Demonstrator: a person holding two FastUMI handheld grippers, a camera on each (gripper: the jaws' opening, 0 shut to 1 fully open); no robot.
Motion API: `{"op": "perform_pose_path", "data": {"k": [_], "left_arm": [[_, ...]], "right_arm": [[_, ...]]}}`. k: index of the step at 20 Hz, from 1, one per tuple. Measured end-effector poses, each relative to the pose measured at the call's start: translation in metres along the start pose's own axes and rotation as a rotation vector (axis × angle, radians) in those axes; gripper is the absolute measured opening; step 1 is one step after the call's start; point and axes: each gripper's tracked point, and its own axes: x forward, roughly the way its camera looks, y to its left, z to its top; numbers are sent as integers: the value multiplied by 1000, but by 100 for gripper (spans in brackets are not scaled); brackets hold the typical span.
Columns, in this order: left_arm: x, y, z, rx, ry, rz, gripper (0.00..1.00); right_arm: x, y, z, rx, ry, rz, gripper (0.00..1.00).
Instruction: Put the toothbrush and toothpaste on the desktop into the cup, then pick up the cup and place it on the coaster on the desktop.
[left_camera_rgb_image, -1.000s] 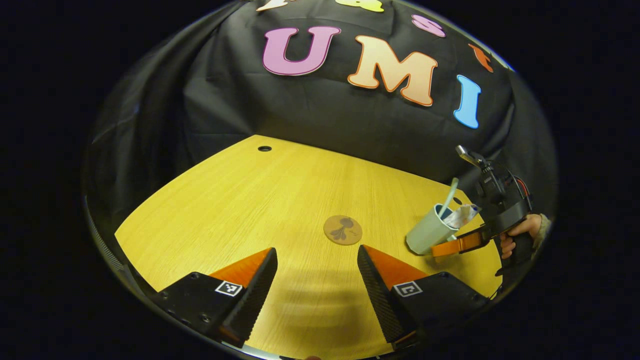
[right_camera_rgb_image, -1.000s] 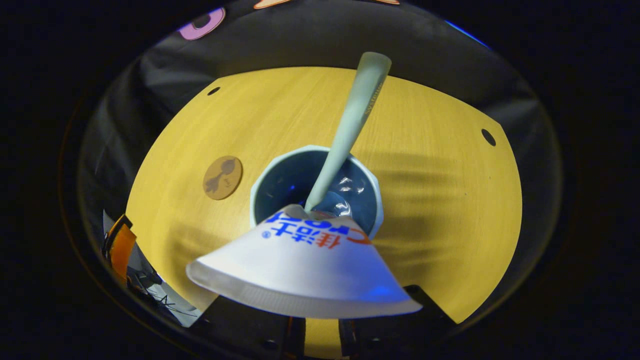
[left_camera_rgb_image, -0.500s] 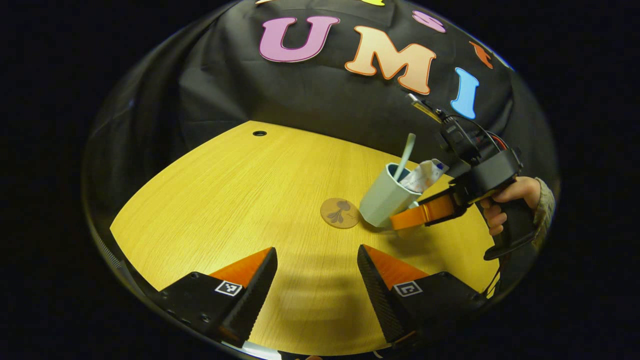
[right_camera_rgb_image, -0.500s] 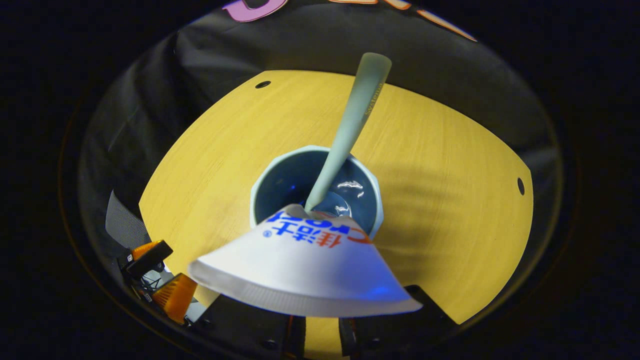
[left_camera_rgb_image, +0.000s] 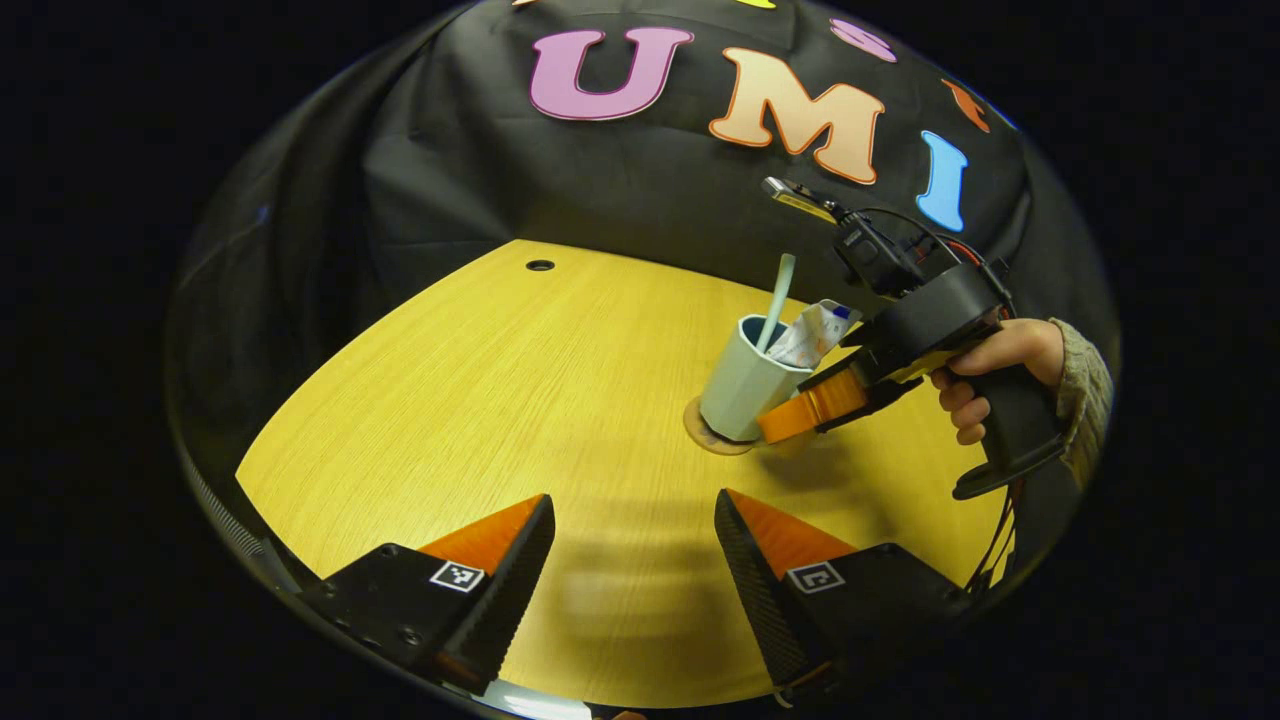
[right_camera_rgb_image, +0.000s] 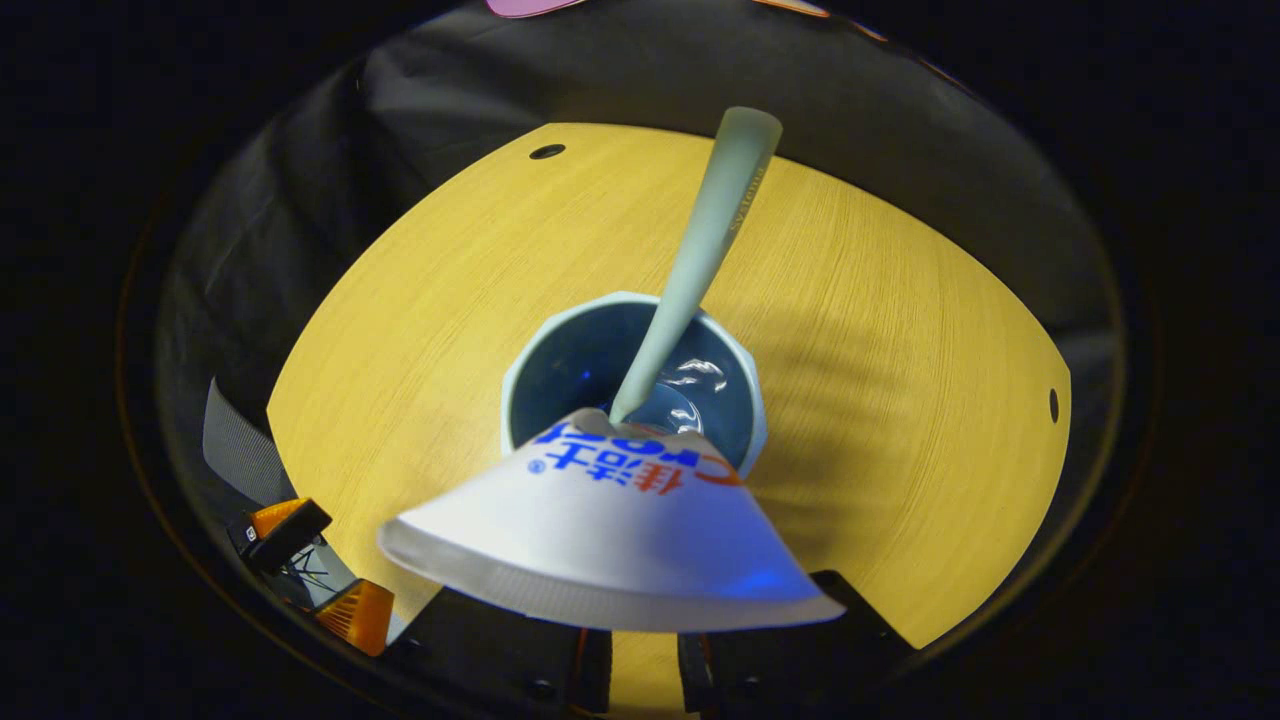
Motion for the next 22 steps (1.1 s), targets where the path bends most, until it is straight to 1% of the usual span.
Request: {"op": "perform_pose_path", "data": {"k": [3, 7, 9, 10, 11, 12, 14, 15, 16, 17, 19, 20, 21, 22], "left_arm": [[2, 2, -2, -43, -1, -5, 93], [3, 4, -6, -56, 3, -3, 93], [3, 4, -5, -52, 2, -5, 94], [2, 5, -5, -51, 2, -6, 94], [2, 4, -5, -51, 2, -9, 94], [3, 4, -4, -52, 2, -11, 93], [5, 3, -3, -47, 4, -13, 94], [4, 2, -3, -41, 3, -13, 94], [4, -1, -1, -30, -1, -18, 94], [4, -3, 0, -17, -6, -24, 94], [3, -8, 3, 3, -7, -35, 93], [4, -12, 6, 9, -10, -44, 93], [3, -15, 6, 16, -11, -52, 93], [3, -17, 8, 26, -13, -57, 93]], "right_arm": [[8, 1, -4, -4, 21, 8, 32], [7, 5, -4, -19, 18, 0, 31], [2, 5, -5, -23, 16, 31, 30], [-5, 4, -4, -36, -5, 38, 30], [-14, 8, -1, -44, -24, 49, 32], [-18, 9, -1, -49, -37, 51, 53], [-30, 5, -2, -45, -55, 54, 75], [-38, 4, -1, -39, -80, 75, 82], [-48, 2, 0, -28, -111, 90, 92], [-55, 0, 0, -15, -139, 102, 100], [-72, -13, -2, 12, -202, 93, 99], [-80, -21, -4, 31, -234, 84, 96], [-89, -28, -7, 53, -267, 76, 99], [-98, -37, -9, 78, -305, 68, 99]]}}
